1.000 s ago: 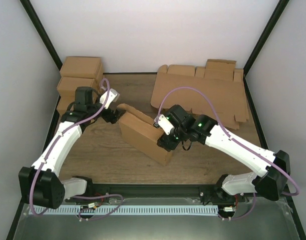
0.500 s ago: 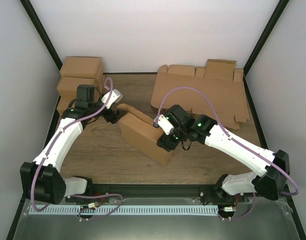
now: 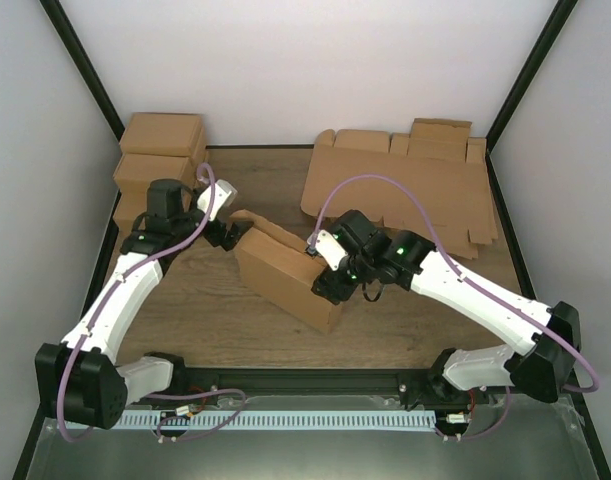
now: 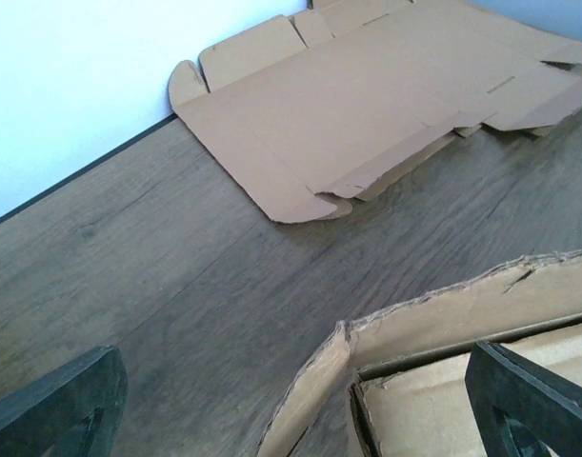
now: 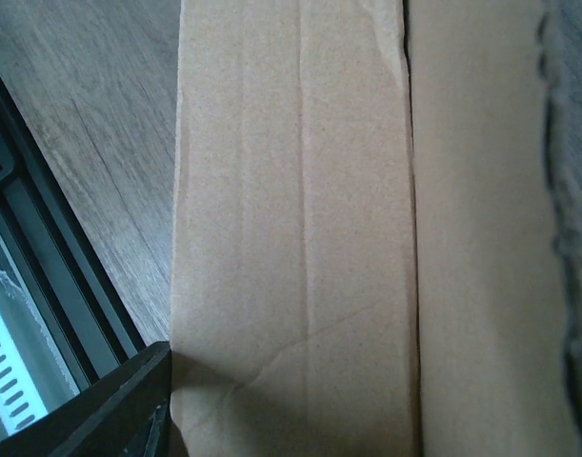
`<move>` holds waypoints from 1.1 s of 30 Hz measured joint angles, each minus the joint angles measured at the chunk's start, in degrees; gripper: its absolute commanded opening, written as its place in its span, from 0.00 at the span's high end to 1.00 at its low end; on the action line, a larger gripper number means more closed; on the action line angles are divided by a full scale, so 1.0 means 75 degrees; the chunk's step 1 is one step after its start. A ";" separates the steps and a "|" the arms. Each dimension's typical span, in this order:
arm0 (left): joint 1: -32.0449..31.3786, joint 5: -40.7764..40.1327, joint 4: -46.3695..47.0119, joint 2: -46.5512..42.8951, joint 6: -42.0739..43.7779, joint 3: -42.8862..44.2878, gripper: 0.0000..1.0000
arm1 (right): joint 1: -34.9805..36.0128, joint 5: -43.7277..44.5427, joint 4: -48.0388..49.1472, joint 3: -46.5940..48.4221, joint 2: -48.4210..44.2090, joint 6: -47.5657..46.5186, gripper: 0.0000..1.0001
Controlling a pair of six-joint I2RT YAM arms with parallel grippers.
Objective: Fold the paper box
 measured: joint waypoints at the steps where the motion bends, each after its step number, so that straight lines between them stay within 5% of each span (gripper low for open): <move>1: 0.0003 0.0017 0.0070 0.0009 -0.0061 -0.0023 0.00 | 0.0000 -0.0012 0.0044 -0.0041 -0.0047 -0.0003 0.33; 18: 0.0015 0.0105 0.0711 -0.0192 -0.0388 -0.0373 0.00 | 0.0000 -0.0242 0.0382 -0.0560 -0.0443 -0.0090 0.33; 23: 0.0017 0.0679 0.0466 -0.0192 0.0154 -0.0373 0.17 | 0.0000 -0.0265 0.0420 -0.0632 -0.0443 -0.0090 0.33; 33: 0.0017 0.0915 0.0434 -0.0370 0.0152 -0.0388 0.24 | 0.0000 -0.0251 0.0458 -0.0641 -0.0443 -0.0087 0.33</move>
